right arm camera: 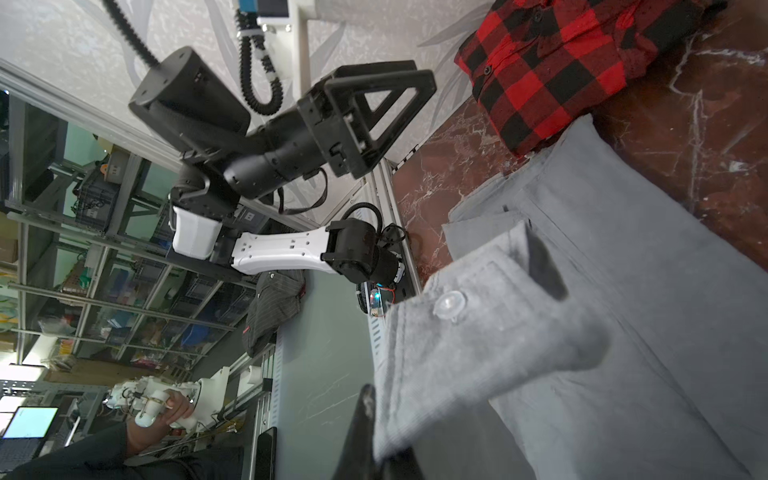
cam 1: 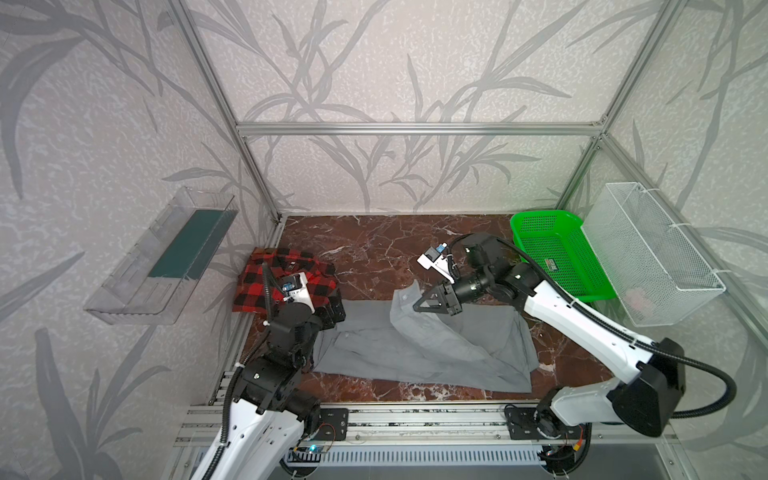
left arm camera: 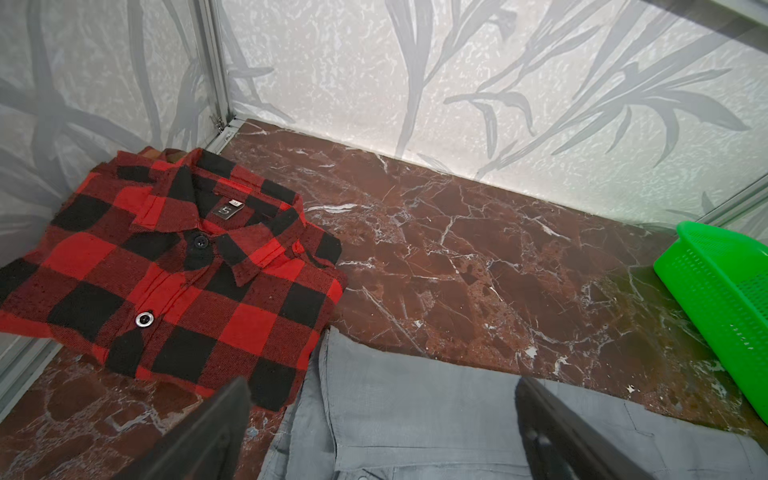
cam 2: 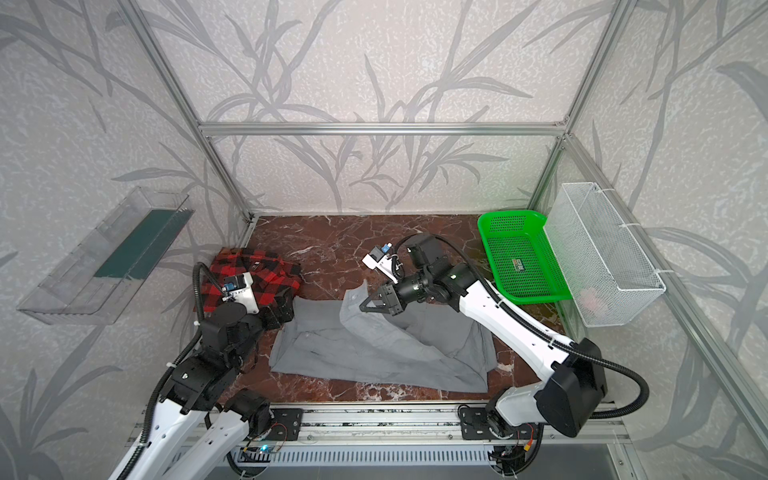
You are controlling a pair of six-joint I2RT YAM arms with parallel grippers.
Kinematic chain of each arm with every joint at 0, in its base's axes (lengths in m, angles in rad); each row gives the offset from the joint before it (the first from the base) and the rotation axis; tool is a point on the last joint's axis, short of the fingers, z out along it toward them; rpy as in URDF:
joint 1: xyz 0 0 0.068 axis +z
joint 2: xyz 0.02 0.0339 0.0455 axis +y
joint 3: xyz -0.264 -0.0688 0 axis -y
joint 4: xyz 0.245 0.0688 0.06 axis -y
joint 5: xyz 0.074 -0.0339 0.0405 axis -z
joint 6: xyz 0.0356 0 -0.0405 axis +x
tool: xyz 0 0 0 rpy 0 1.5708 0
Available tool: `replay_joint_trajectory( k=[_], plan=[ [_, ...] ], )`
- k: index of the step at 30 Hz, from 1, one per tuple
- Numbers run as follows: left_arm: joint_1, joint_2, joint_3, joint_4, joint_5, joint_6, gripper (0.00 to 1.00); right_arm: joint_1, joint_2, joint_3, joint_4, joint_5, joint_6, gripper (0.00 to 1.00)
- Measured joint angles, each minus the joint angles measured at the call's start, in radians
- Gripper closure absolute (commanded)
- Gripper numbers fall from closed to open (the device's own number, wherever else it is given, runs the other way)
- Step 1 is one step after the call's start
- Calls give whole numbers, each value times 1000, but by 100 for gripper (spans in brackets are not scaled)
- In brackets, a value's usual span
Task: Fold and stack the long sleeve shirts
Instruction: 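Carry the cuff across the shirt toward the left gripper with the right gripper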
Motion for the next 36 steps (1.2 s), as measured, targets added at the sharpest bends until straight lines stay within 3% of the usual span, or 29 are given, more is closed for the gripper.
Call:
replay_joint_trajectory(
  k=[8, 16, 26, 33, 36],
  plan=[
    [0, -4, -1, 5, -36, 14, 1, 71, 419, 370, -248, 21, -177, 100],
    [0, 11, -1, 4, -69, 22, 1, 130, 716, 681, -487, 32, -311, 100],
    [0, 23, -1, -4, -116, 31, 1, 179, 1171, 1359, -842, 61, -419, 100],
    [0, 37, -1, -12, -139, 32, 1, 188, 1252, 1397, -895, 86, -417, 100],
    [0, 59, -1, -27, -144, 31, 1, 188, 1252, 1392, -887, 109, -406, 91]
  ],
)
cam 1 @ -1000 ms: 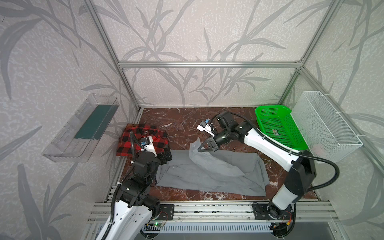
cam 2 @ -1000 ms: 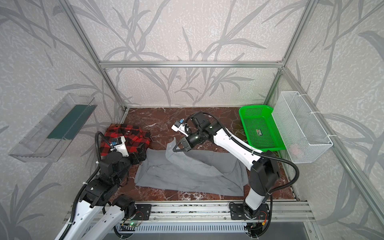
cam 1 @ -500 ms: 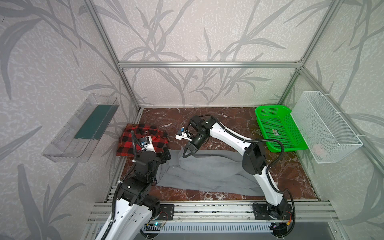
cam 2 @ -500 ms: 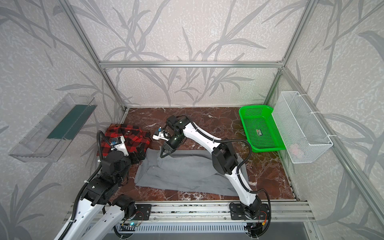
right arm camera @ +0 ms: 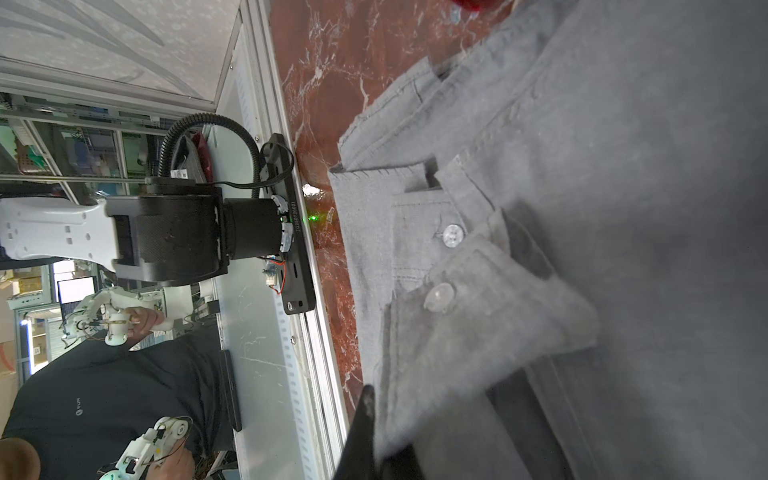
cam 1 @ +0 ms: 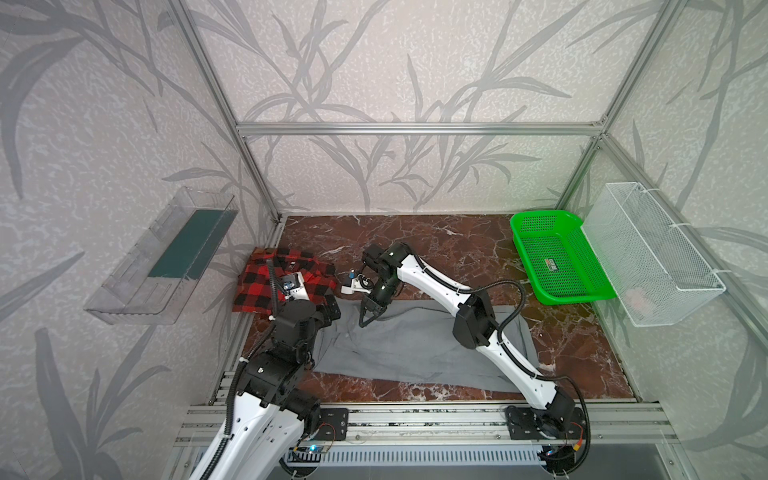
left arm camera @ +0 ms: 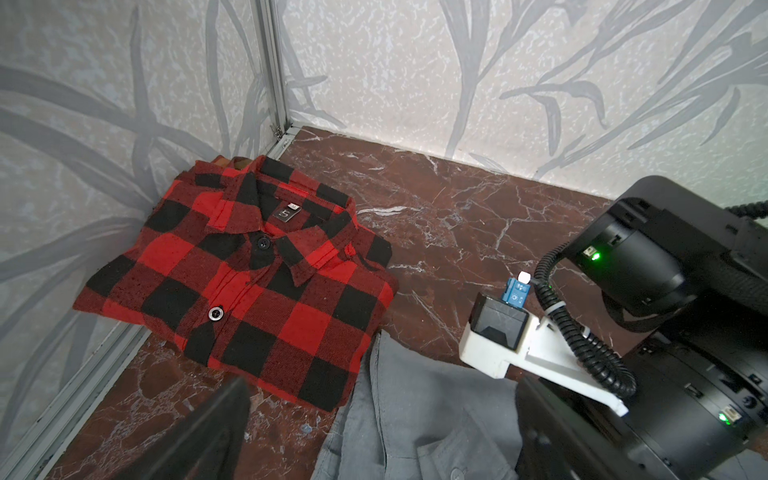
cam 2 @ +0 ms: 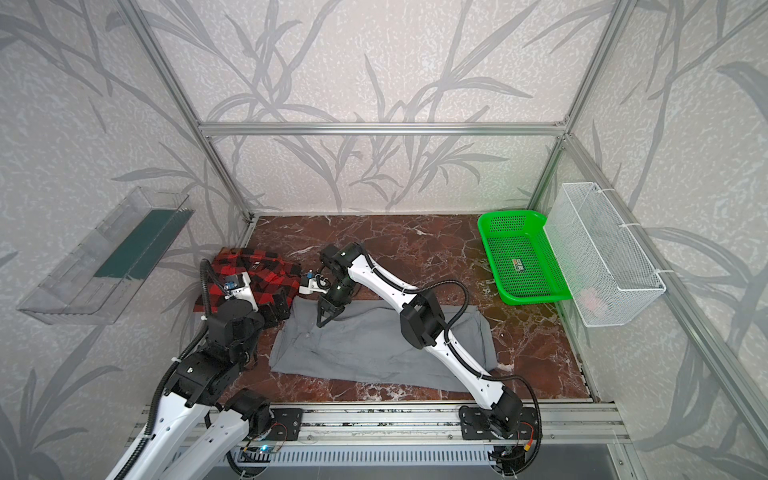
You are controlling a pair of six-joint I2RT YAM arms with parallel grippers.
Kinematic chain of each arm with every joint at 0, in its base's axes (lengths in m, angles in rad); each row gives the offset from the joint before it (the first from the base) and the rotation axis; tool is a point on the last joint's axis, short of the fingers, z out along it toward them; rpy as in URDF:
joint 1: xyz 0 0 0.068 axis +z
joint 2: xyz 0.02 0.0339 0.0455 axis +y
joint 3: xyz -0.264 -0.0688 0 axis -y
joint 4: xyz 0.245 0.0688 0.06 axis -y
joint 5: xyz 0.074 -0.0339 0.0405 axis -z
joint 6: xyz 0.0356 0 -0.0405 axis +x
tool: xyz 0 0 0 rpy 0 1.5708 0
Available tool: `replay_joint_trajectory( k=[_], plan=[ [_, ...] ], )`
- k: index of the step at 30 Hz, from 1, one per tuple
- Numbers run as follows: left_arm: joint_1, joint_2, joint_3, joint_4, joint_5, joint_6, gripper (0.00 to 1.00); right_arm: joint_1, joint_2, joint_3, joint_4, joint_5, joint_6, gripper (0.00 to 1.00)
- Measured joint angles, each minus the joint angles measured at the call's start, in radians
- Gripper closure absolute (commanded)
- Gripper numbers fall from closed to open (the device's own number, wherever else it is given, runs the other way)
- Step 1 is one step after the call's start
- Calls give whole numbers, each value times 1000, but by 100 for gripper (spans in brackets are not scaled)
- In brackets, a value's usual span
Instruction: Fold and stack the long sleeve shirts
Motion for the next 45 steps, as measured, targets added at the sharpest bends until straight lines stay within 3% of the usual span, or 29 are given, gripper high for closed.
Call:
replay_joint_trajectory(
  k=[5, 7, 12, 15, 25, 31, 39, 45],
  plan=[
    [0, 34, 0, -27, -19, -1, 1, 0, 1, 1, 20, 66, 41, 71],
    [0, 44, 0, -35, -26, -2, 1, 0, 2, 2, 32, 100, 61, 58],
    [0, 77, 5, -66, -45, -8, 1, 0, 2, 2, 71, 149, 100, 51],
    [0, 126, 26, -94, -51, -20, 1, -1, -7, -5, 104, 170, 138, 40],
    [0, 295, 69, -184, -11, -155, 1, -10, -169, -114, 226, 251, 253, 40],
    [0, 240, 69, -244, -36, -220, 1, -11, -156, -116, 216, 234, 266, 40],
    [5, 159, 69, -290, -82, -211, 1, -6, -65, -104, 185, 255, 268, 41],
    [5, 158, 69, -307, -104, -192, 1, 1, -37, -100, 168, 240, 248, 80]
  ],
)
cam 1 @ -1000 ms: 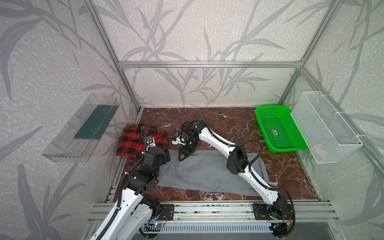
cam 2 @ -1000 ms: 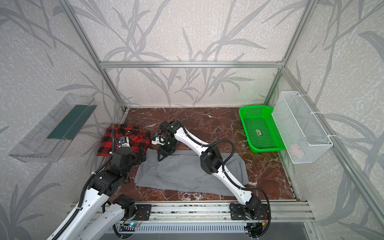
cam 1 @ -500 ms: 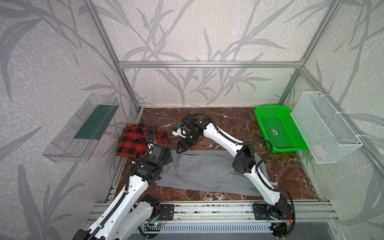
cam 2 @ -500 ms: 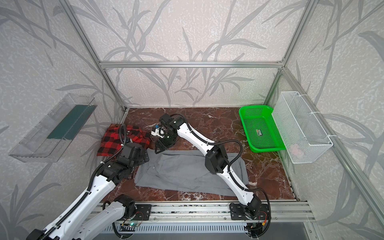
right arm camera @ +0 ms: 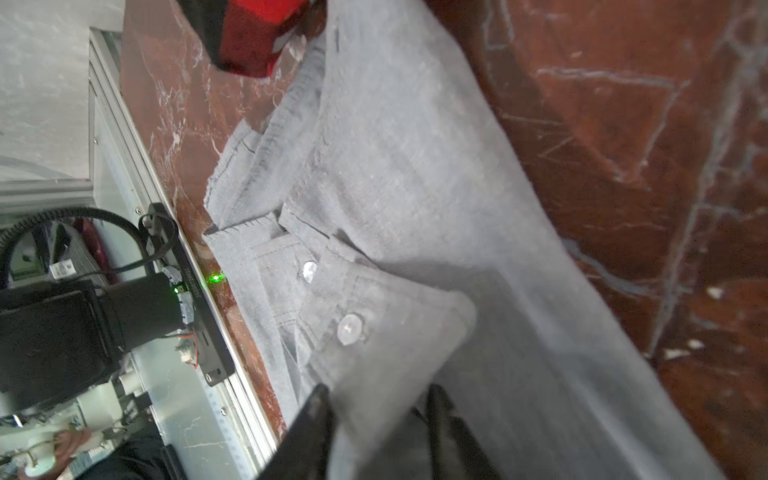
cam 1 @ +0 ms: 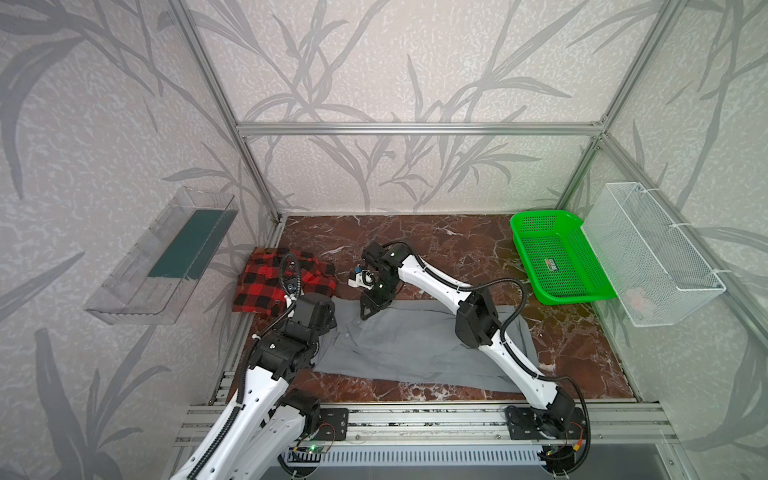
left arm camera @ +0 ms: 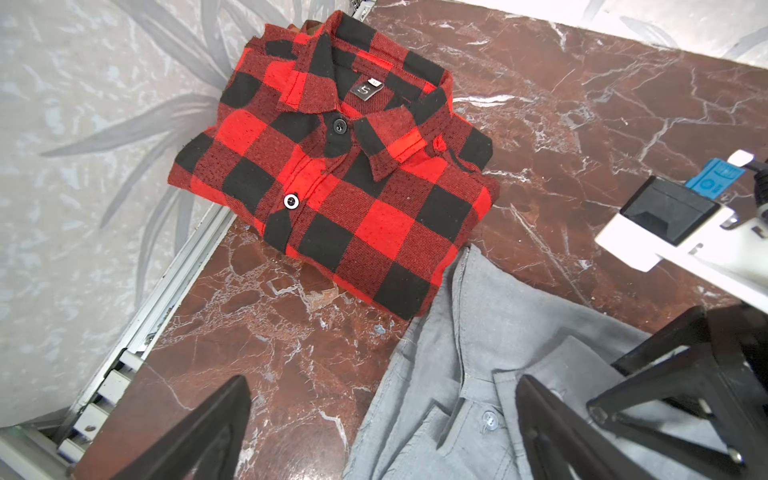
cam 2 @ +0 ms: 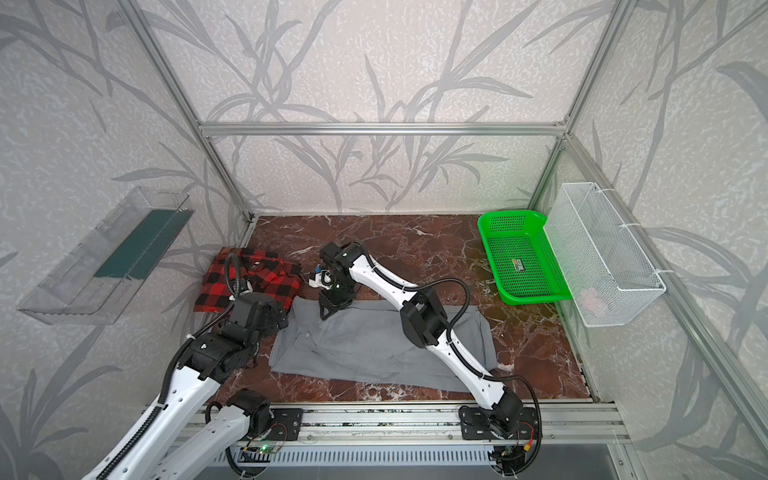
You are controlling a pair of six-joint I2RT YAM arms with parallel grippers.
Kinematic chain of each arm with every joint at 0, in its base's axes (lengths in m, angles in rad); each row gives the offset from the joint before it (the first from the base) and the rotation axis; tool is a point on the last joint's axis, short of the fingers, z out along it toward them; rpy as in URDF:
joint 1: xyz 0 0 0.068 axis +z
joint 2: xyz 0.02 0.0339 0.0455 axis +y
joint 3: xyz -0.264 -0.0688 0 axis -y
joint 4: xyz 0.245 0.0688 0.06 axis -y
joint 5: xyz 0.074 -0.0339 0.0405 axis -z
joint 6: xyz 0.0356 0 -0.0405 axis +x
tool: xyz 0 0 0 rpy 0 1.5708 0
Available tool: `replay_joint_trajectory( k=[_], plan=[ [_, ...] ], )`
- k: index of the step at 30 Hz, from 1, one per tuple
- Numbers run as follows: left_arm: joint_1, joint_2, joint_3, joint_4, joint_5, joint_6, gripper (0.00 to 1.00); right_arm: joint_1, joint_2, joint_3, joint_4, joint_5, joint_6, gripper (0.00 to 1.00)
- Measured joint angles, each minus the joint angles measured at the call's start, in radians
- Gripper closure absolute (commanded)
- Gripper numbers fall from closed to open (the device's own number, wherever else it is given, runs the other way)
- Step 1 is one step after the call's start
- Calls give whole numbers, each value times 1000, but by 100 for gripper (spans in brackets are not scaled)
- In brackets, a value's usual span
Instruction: Fold and stack the long sleeve shirts
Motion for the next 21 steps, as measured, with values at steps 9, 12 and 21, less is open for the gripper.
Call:
replay_joint_trajectory(
  k=[9, 12, 21],
  plan=[
    [4, -11, 0, -3, -31, 11, 1, 45, -69, -120, 66, -210, -109, 100],
    [5, -22, 0, -7, -43, 11, 1, 56, -99, -159, 93, -264, -126, 100],
    [5, -9, 0, -8, -48, 10, 1, 53, 18, 42, 71, -228, -116, 77]
  ],
)
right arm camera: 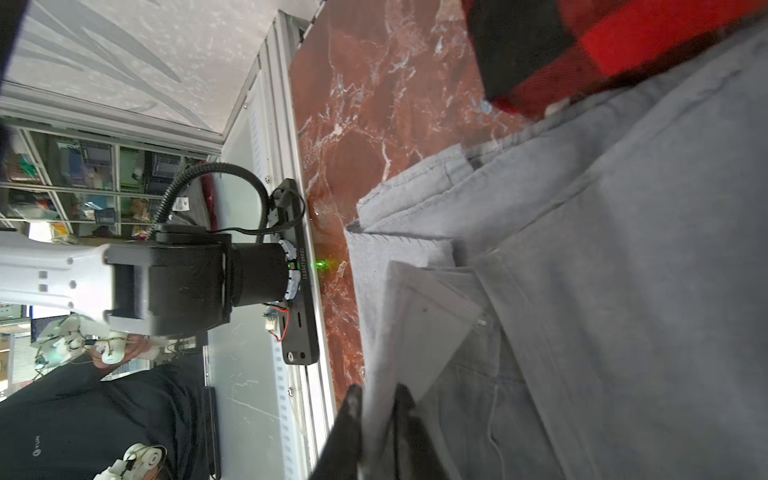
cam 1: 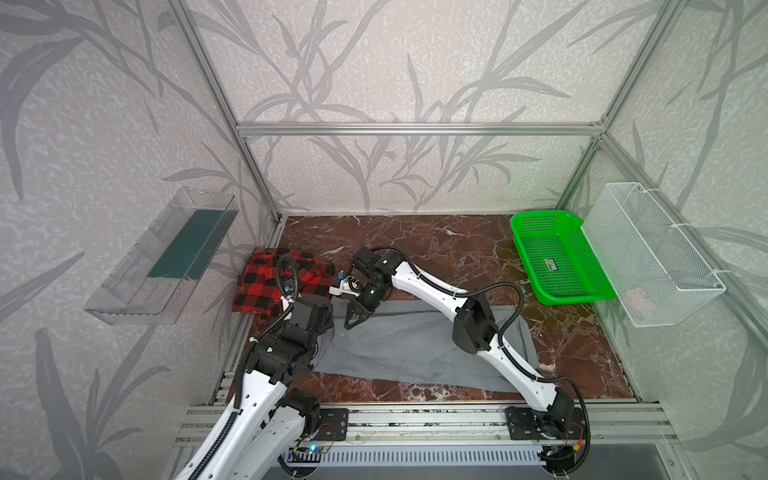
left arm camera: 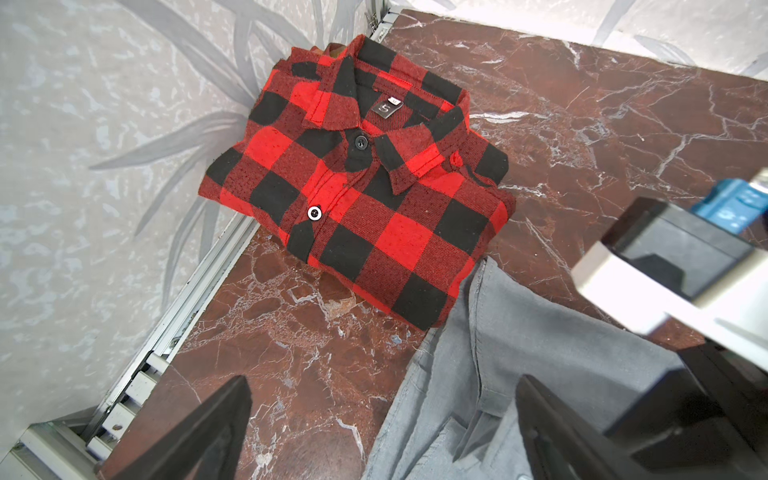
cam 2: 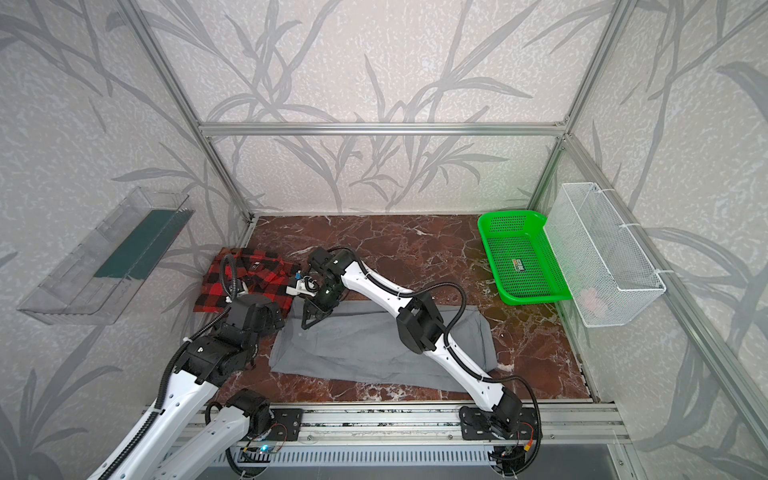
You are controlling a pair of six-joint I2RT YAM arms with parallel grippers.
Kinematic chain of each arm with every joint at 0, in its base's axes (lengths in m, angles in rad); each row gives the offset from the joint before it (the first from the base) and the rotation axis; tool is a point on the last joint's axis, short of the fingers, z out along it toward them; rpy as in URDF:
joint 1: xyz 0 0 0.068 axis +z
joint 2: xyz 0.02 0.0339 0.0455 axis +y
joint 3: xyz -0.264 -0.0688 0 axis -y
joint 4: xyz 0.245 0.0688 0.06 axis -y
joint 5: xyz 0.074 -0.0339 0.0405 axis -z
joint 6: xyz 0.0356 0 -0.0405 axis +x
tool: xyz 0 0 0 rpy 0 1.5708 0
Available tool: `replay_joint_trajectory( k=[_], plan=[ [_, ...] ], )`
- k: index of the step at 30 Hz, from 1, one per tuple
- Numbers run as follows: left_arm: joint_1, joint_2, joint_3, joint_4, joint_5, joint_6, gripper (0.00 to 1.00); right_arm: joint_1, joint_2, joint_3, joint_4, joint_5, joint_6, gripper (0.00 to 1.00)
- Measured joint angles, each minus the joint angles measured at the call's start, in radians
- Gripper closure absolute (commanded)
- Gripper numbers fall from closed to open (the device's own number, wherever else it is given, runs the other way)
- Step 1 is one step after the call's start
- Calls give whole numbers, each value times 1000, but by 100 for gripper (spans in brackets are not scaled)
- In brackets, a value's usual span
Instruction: Fold and stack the long sleeve shirts
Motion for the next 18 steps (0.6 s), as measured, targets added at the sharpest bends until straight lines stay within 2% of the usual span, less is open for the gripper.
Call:
replay_joint_trajectory(
  k=[4, 7, 9, 12, 18],
  plan=[
    [0, 22, 0, 0, 2, 0, 1, -13, 39, 53, -37, 50, 16, 67],
    [0, 45, 0, 0, 8, 0, 1, -36, 7, 15, -51, 96, 32, 65],
    [0, 58, 0, 1, 13, 0, 1, -61, -87, -128, -17, 138, 49, 63],
    [0, 78, 0, 2, 32, 1, 1, -119, -312, -434, 92, 192, 103, 62],
    [3, 162, 12, 6, 100, -6, 1, -320, -819, -1052, 466, 232, 321, 63]
  ],
)
